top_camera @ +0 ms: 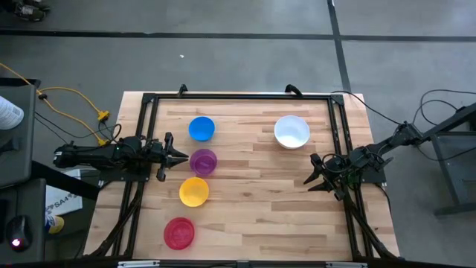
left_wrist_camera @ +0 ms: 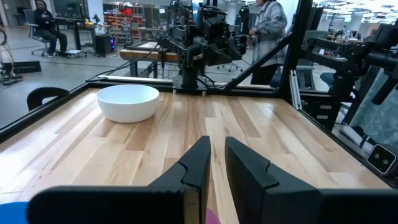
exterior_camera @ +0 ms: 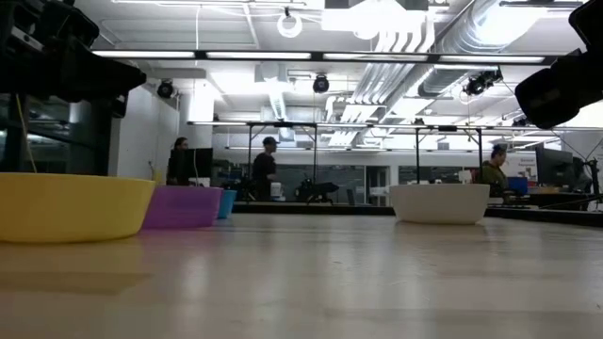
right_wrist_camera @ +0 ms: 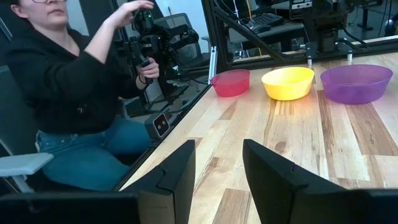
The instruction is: Nest bowls inside each other
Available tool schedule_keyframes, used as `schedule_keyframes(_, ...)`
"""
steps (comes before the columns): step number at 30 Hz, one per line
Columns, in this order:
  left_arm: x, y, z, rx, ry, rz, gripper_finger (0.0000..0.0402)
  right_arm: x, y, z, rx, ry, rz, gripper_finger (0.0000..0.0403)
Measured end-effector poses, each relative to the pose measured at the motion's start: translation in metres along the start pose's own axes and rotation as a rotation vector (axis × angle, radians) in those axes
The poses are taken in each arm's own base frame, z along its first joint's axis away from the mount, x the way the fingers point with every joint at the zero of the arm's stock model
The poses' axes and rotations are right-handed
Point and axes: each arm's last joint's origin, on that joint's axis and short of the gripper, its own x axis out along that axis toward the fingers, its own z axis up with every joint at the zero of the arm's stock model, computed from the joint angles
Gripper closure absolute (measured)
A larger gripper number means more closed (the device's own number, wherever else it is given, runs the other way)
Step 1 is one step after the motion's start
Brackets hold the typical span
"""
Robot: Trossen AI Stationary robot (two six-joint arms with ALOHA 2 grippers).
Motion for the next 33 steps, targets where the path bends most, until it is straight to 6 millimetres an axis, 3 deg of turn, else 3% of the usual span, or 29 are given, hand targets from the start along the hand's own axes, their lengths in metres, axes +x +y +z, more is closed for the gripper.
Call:
schedule_keyframes(10,-0.002,0.0,0.01,0.003,-0.005,0.017,0.035,0.0,0.0,0.0,0.0,0.0,0.0,0.0275)
schedule_keyframes(22,-0.015,0.003,0.056,0.102,0.172,0.282,0.035,0.0,0.0,0.0,0.0,0.0,0.0,0.0275)
schedule_keyframes(28,-0.003,0.005,0.074,0.156,0.301,0.389,0.035,0.0,0.0,0.0,0.0,0.0,0.0,0.0275)
schedule_keyframes(33,0.025,0.008,0.084,0.232,0.457,0.424,0.035,0.0,0.0,0.0,0.0,0.0,0.0,0.0275)
